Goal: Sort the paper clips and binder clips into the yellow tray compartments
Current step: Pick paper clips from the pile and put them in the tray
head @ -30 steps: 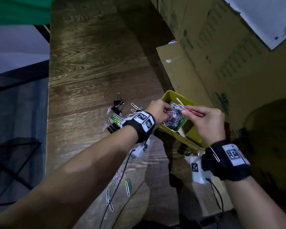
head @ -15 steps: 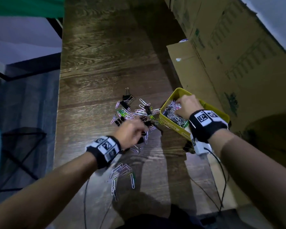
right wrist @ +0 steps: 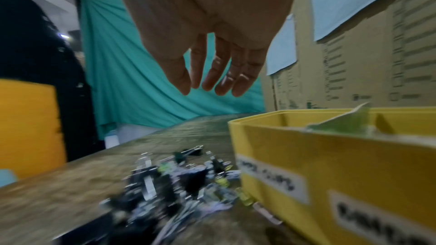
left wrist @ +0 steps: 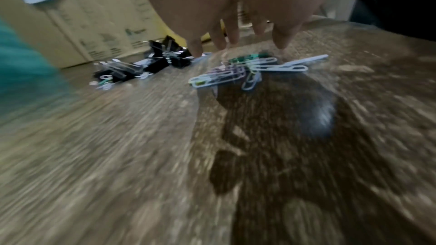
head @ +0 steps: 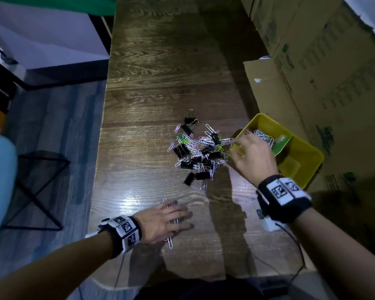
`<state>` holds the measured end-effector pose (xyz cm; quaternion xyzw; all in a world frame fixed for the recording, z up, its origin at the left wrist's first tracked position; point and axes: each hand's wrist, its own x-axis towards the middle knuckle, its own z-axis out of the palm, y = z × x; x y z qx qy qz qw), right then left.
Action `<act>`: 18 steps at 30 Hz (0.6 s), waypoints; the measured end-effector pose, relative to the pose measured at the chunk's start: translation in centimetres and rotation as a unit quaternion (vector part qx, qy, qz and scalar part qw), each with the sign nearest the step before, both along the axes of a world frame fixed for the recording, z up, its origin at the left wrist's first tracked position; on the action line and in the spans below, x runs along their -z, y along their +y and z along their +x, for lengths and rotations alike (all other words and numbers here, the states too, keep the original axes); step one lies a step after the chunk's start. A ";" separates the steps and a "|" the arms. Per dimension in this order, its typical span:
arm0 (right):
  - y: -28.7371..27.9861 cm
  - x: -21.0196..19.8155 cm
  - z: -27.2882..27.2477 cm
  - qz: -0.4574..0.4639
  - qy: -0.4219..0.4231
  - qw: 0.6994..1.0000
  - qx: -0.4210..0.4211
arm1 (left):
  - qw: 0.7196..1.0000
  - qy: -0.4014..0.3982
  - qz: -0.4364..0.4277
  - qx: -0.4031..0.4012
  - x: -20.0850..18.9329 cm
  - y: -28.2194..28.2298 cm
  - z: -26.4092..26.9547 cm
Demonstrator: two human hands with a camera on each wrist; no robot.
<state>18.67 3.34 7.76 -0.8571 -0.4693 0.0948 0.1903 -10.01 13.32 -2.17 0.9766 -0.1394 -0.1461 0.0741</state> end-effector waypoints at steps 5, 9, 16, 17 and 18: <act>-1.3 2.4 -9.3 -0.141 0.088 0.976 -0.138 | 0.981 0.112 0.016 -0.157 -0.6 2.1 0.1; -2.5 5.8 -16.0 -0.293 0.133 0.929 -0.181 | 0.969 0.155 0.034 -0.188 0.0 1.4 -0.4; -2.3 8.0 -19.1 -0.271 0.120 0.940 -0.171 | 0.949 0.096 -0.057 -0.295 0.6 -1.0 -1.9; -2.2 8.1 -19.1 -0.263 0.126 0.941 -0.173 | 0.952 0.086 -0.055 -0.287 0.5 -1.2 -1.9; -2.1 8.2 -18.9 -0.257 0.125 0.941 -0.181 | 0.956 0.063 -0.058 -0.282 0.3 -1.3 -2.0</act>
